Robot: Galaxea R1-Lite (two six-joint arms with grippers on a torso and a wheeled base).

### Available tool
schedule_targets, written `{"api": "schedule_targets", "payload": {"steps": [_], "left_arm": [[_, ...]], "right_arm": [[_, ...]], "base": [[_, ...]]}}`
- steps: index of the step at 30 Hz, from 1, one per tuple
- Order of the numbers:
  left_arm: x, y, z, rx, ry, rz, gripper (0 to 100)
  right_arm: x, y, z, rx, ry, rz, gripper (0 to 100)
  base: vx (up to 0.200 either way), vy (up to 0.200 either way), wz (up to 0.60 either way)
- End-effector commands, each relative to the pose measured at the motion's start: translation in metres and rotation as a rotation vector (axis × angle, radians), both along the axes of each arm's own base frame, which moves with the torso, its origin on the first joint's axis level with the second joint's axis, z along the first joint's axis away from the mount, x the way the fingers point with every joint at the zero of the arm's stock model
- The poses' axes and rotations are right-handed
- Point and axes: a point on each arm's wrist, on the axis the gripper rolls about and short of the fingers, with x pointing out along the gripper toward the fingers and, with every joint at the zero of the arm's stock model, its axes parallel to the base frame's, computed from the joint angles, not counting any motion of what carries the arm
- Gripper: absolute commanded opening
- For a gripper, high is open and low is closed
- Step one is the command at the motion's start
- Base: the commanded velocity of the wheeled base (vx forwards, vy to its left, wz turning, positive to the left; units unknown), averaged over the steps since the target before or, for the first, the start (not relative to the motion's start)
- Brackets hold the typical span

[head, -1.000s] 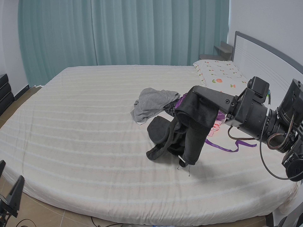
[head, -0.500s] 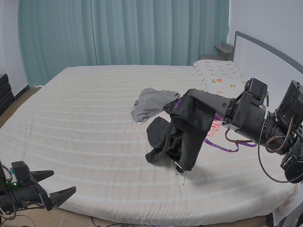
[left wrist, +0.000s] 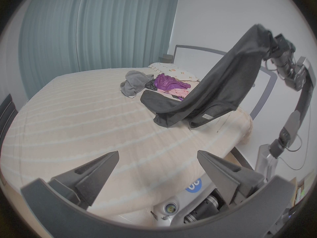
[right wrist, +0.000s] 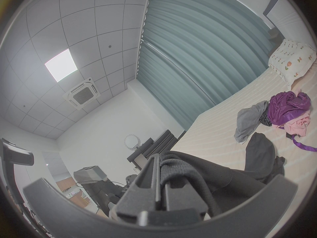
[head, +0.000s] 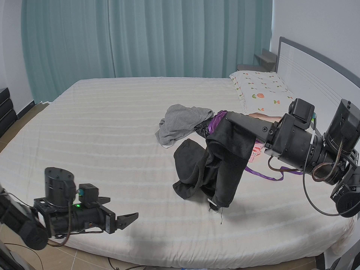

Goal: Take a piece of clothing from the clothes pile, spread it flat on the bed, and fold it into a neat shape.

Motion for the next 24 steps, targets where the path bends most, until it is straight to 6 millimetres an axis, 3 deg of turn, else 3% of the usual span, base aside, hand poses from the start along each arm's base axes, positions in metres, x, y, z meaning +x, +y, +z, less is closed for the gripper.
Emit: {"api": "schedule_targets", "payload": {"steps": [1,12,15,24], "left_arm": [[0.035,-0.054,-0.075,0.11,0.054,-0.041,100],[0.079,-0.087,-0.094,0.045,-0.018,0.03,100],[0.086,-0.096,-0.09,-0.004,-0.028,0.038,100],[0.11,-0.12,-0.108,-0.066,-0.035,0.051,100]], "right_arm": [[0.003,-0.004,-0.001,-0.002,0.003,-0.017,0],[-0.003,-0.006,0.019,0.044,-0.061,-0.011,0],[-0.008,-0.003,0.021,0.05,-0.07,0.006,0],[-0.017,0.0,0.026,0.06,-0.083,0.038,0]], "base": [[0.0,0.0,0.0],[0.0,0.0,0.0],[0.0,0.0,0.0],[0.0,0.0,0.0]]}}
